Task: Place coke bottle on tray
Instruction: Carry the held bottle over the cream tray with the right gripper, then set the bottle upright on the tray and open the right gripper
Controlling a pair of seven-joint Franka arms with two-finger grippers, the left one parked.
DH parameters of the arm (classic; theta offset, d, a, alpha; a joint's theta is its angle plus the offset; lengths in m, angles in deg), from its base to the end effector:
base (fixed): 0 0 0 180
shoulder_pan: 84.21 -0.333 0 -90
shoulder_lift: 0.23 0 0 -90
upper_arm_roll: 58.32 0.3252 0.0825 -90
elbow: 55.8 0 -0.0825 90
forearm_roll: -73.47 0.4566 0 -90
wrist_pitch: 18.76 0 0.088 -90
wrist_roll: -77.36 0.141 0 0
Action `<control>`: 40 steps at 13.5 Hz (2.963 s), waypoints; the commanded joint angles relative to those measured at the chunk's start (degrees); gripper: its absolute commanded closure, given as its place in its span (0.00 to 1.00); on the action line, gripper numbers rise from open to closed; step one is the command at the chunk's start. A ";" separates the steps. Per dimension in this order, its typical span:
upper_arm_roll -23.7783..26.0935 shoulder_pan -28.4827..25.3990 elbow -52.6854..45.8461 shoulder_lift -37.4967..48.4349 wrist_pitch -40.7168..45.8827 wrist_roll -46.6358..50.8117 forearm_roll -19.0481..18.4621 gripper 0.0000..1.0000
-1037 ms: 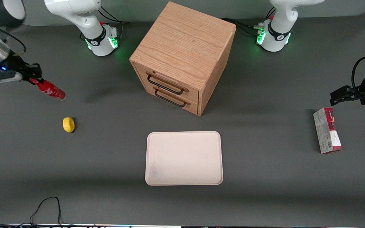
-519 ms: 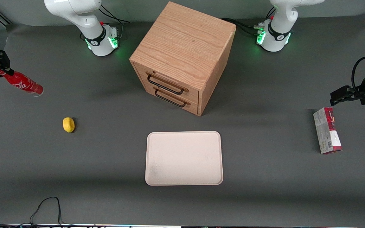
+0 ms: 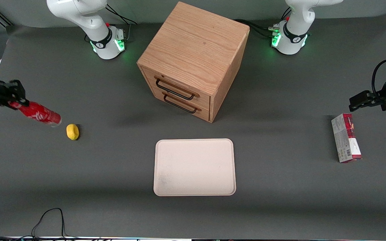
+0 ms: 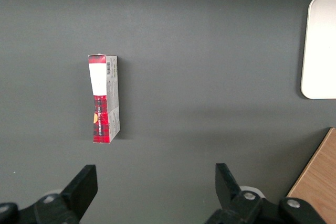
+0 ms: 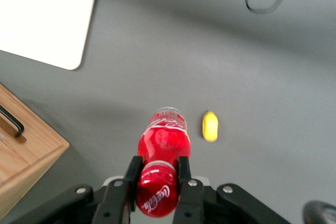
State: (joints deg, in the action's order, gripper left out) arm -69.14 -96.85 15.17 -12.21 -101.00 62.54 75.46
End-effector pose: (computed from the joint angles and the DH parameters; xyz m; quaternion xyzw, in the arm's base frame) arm 0.6753 0.0411 0.6319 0.9888 0.1488 -0.0047 0.0018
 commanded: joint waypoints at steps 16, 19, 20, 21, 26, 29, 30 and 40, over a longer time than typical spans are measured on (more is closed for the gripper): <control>10.48 -15.57 -19.91 -28.25 -15.82 10.78 -4.27 0.83; 10.39 -15.22 -19.47 -33.27 -22.41 10.86 -4.27 0.83; 10.30 -15.13 -19.38 -35.02 -24.26 10.86 -4.18 0.83; 10.30 -14.95 -19.29 -36.26 -25.93 10.78 -4.09 0.83; 10.30 -14.60 -18.94 -41.54 -31.92 10.86 -3.92 0.82; 10.30 -14.60 -17.27 -41.72 -32.71 10.86 -3.83 0.81; 10.30 -14.51 -17.01 -41.63 -33.15 10.95 -3.83 0.68; 10.30 -14.78 -16.65 -35.41 -28.01 10.86 -3.83 0.00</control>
State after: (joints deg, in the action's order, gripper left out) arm -58.82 -111.44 -2.45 -52.20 -133.17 72.87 71.92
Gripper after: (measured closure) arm 0.000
